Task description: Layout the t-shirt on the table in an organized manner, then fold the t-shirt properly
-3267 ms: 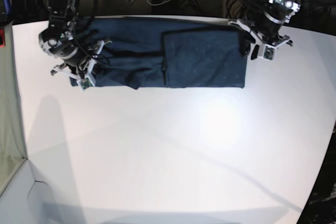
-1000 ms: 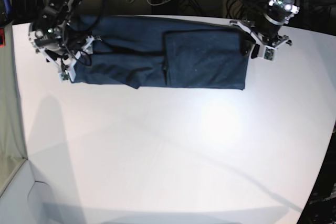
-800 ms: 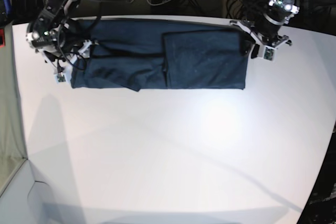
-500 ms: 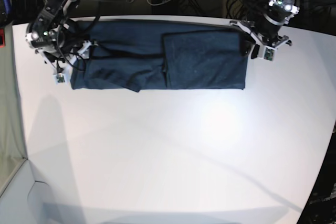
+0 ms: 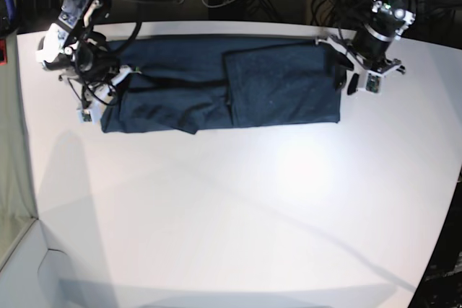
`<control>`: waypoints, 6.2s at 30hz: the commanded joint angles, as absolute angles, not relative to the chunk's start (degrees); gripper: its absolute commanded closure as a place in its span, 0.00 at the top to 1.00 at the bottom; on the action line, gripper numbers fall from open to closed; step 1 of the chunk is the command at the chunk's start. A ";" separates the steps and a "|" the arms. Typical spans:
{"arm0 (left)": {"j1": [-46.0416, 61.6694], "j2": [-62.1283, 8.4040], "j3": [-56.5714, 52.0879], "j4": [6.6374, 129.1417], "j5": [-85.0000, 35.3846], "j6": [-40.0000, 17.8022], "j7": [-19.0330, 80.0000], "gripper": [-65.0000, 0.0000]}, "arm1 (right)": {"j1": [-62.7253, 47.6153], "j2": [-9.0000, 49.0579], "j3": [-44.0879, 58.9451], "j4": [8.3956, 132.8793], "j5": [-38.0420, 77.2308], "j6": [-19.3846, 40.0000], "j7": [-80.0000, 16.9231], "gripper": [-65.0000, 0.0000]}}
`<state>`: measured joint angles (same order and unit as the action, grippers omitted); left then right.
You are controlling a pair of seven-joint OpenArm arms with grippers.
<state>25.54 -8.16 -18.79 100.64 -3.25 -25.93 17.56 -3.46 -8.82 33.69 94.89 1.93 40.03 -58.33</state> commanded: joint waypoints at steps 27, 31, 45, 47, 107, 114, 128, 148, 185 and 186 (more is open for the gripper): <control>10.59 -4.26 -26.33 84.26 -3.56 -25.89 36.53 0.00 | -5.23 -9.00 24.13 113.36 -0.04 40.00 -62.11 0.00; 10.77 -4.00 -26.33 85.76 -3.56 -25.89 36.79 0.00 | -6.99 -9.00 19.65 115.03 0.04 40.00 -62.11 0.00; 11.30 -3.91 -26.33 85.67 -3.56 -25.80 36.79 0.00 | -9.45 -9.00 0.40 115.21 16.22 40.00 -61.76 0.00; 11.30 -3.91 -26.33 85.58 -3.56 -25.71 36.79 0.00 | -9.36 -9.00 -3.12 115.21 16.22 40.00 -61.67 0.00; 11.12 -3.91 -26.42 85.32 -4.00 -25.89 36.79 0.00 | 13.58 -9.00 -29.76 84.70 33.98 40.00 -45.76 0.54; 11.38 -4.44 -26.77 85.76 -4.09 -25.98 36.79 0.00 | 10.51 -8.66 -23.34 90.68 33.89 40.00 -45.93 0.53; 13.32 -4.53 -35.03 88.48 -3.56 -32.48 36.79 0.00 | 0.40 -1.71 -16.31 89.98 33.80 40.00 -45.49 0.00; 12.53 -4.00 -34.95 82.95 -3.56 -33.10 36.79 0.00 | 3.82 -3.38 -19.03 80.92 33.71 40.00 -43.21 0.00; 27.74 1.10 -38.73 115.30 -6.55 -40.00 56.57 0.50 | 16.84 -3.82 -37.93 60.79 33.89 40.00 -30.99 0.00; 27.82 1.89 -39.52 115.47 -6.64 -40.00 56.57 0.55 | 16.92 -3.82 -37.85 60.79 33.89 40.00 -30.99 0.00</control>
<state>28.21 2.57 -39.00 114.30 -5.91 -40.25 58.08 15.68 -3.46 -38.04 59.77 33.01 39.57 -31.94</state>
